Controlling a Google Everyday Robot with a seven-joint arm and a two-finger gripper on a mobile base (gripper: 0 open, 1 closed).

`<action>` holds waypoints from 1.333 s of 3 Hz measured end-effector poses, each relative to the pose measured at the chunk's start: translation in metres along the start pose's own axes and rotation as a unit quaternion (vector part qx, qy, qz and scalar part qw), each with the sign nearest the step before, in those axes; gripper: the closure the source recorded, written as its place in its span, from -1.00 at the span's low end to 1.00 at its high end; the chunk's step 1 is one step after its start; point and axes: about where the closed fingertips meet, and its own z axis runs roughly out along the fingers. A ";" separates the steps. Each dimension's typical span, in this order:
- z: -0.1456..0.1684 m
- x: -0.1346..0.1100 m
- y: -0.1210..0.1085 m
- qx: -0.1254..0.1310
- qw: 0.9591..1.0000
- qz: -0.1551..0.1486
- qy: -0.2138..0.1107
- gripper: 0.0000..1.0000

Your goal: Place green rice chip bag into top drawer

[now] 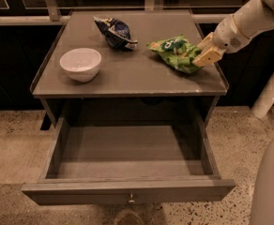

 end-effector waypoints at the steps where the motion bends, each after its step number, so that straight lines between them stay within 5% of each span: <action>1: -0.016 0.001 0.020 -0.016 1.000 0.003 0.015 1.00; 3: -0.071 0.008 0.112 -0.028 0.997 0.066 0.038 1.00; 4: -0.077 0.001 0.165 -0.050 0.995 0.087 0.015 1.00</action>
Offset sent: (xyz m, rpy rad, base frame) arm -0.1604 -0.0284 0.0376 -0.0933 0.1664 -0.0959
